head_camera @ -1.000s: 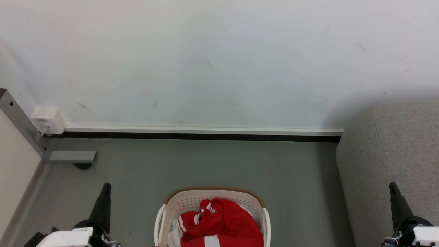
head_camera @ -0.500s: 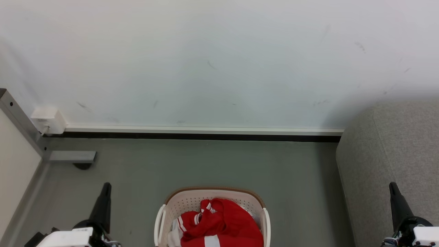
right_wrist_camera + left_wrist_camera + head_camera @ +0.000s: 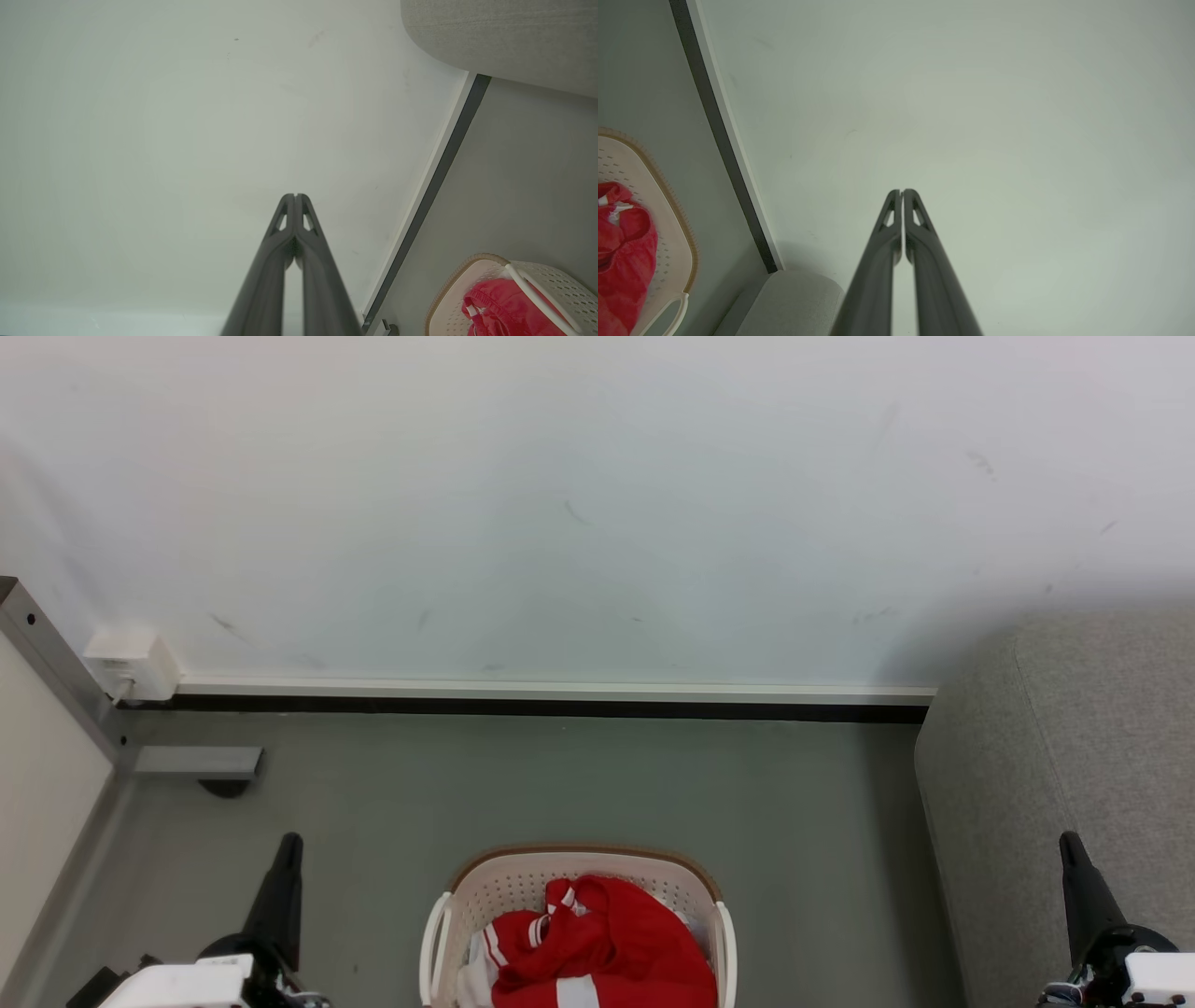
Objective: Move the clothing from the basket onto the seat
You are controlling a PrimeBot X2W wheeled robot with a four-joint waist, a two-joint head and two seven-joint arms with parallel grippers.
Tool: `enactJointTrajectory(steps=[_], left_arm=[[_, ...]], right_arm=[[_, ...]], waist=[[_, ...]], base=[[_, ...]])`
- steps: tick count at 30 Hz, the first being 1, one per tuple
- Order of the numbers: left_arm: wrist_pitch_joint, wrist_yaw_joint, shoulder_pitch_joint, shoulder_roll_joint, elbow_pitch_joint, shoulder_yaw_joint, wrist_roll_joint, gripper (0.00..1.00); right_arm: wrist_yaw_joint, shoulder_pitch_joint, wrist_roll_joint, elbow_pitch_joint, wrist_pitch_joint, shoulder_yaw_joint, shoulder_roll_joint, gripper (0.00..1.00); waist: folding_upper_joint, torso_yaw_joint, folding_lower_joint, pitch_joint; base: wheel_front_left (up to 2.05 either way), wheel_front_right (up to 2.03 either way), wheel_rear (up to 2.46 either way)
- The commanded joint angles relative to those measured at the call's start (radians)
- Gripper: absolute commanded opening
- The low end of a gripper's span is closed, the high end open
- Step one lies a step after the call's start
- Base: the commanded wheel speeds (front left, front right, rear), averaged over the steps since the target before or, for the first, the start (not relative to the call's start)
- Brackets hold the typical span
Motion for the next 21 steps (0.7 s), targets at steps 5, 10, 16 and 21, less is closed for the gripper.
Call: enactJointTrajectory(steps=[5, 10, 16, 21], left_arm=[[0.003, -0.005, -0.007, 0.003, -0.004, 0.002, -0.014, 0.0], [0.003, -0.005, -0.007, 0.003, -0.004, 0.002, -0.014, 0.0], [0.003, -0.005, -0.007, 0.003, -0.004, 0.002, -0.014, 0.0], [0.003, -0.005, -0.007, 0.003, -0.004, 0.002, -0.014, 0.0]], right_arm=[[-0.003, -0.014, 0.002, 0.002, 0.002, -0.001, -0.007, 0.0], [-0.002, -0.014, 0.002, 0.002, 0.002, -0.001, -0.007, 0.0], [-0.002, -0.014, 0.002, 0.002, 0.002, -0.001, -0.007, 0.0], [-0.002, -0.014, 0.002, 0.002, 0.002, -0.001, -0.007, 0.0]], waist=[[0.0, 0.0, 0.0, 0.0], [0.0, 0.0, 0.0, 0.0], [0.0, 0.0, 0.0, 0.0], [0.0, 0.0, 0.0, 0.0]], base=[[0.0, 0.0, 0.0], [0.0, 0.0, 0.0], [0.0, 0.0, 0.0], [0.0, 0.0, 0.0]])
